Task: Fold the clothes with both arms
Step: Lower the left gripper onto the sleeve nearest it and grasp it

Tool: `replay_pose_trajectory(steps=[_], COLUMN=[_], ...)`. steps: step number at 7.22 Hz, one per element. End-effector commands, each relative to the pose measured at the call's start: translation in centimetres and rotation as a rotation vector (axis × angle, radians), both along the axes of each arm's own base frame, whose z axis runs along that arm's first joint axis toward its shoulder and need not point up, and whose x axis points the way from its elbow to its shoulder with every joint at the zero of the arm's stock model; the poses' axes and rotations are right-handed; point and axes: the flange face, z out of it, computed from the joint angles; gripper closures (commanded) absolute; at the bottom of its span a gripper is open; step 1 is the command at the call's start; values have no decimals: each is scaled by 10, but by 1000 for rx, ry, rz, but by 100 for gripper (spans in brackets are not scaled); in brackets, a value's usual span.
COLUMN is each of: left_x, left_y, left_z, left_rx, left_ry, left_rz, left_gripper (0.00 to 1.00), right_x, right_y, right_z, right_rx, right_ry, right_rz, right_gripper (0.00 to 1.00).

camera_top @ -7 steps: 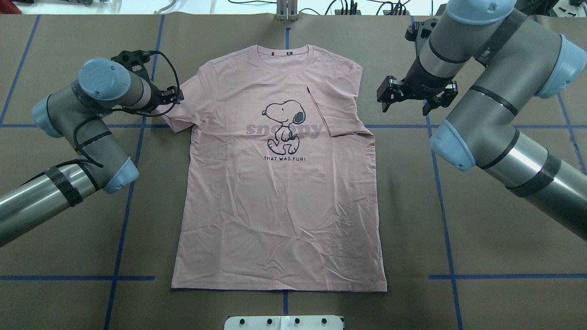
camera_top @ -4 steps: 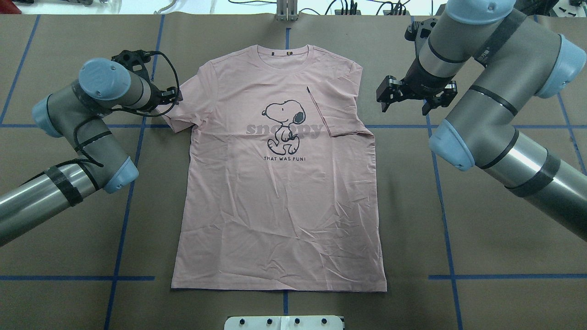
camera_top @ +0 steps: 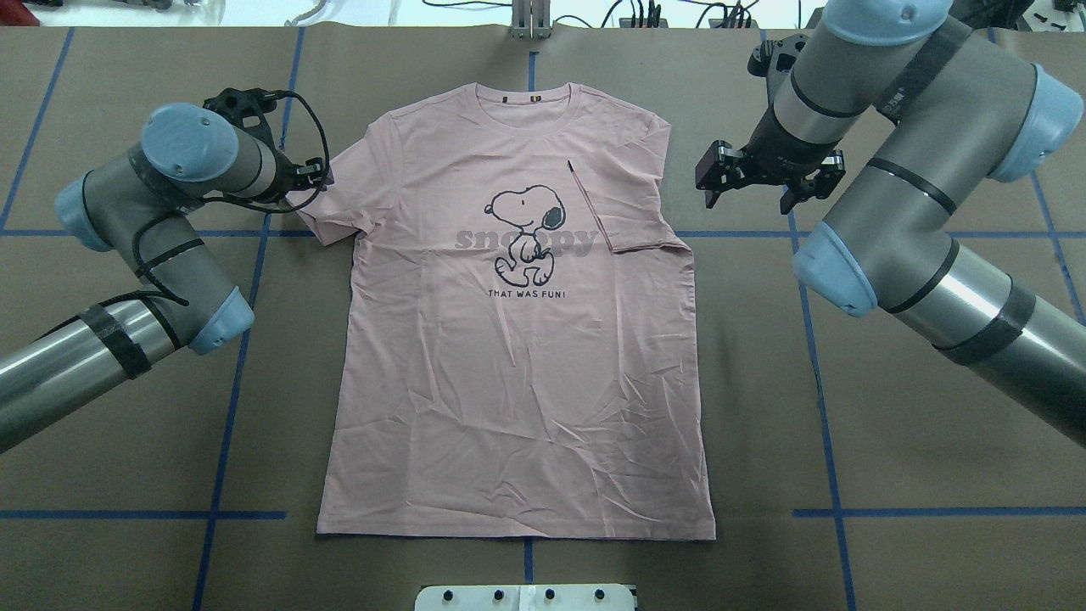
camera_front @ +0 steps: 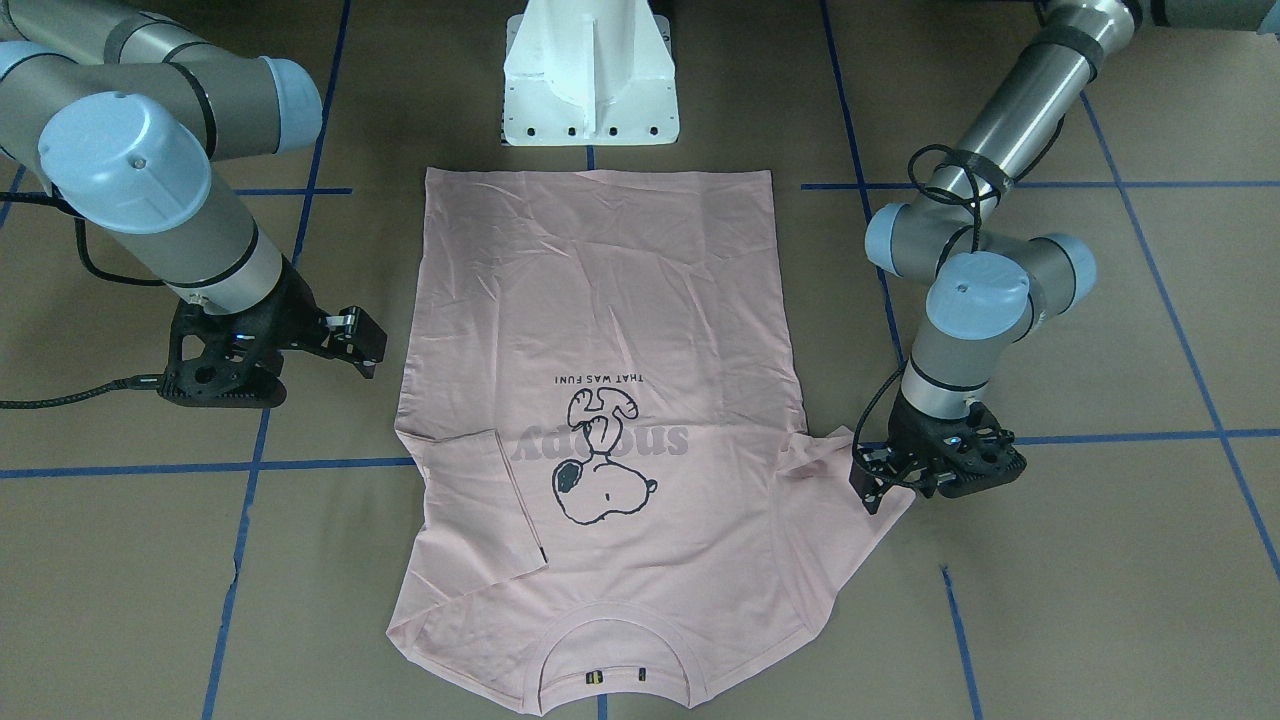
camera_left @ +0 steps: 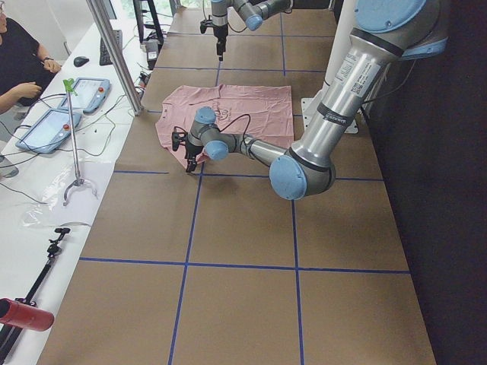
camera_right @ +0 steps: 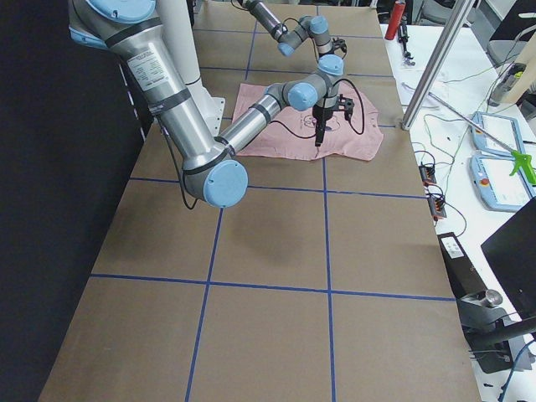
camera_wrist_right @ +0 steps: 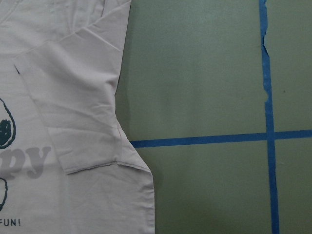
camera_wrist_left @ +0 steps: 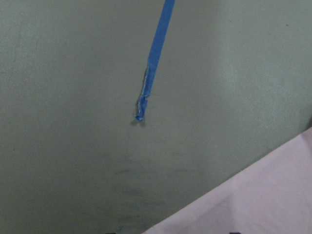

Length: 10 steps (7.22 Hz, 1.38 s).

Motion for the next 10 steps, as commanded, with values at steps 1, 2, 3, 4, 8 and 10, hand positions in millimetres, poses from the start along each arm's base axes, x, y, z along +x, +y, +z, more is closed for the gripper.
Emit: replay_pose_trajectory(steps=[1, 2, 3, 4, 8, 10], left_x=[0, -1, -1, 0, -10, -2], left_y=[-1, -1, -1, 0, 2, -11], left_z=[0, -2, -2, -2, -47, -129], left_rx=[-2, -1, -1, -2, 0, -27], left_ry=[-1, 0, 0, -1, 12, 34], left_rz=[-2, -2, -2, 0, -4, 4], left_gripper=[43, 60, 70, 81, 100, 100], right_x=[0, 0, 0, 0, 1, 1], right_y=[0, 0, 0, 0, -1, -1], right_z=[0, 2, 2, 2, 2, 3], right_rx=[-1, -3, -3, -3, -3, -4], right_ry=[0, 2, 2, 2, 2, 3], right_rz=[0, 0, 0, 0, 1, 1], right_gripper=[0, 0, 0, 0, 0, 0])
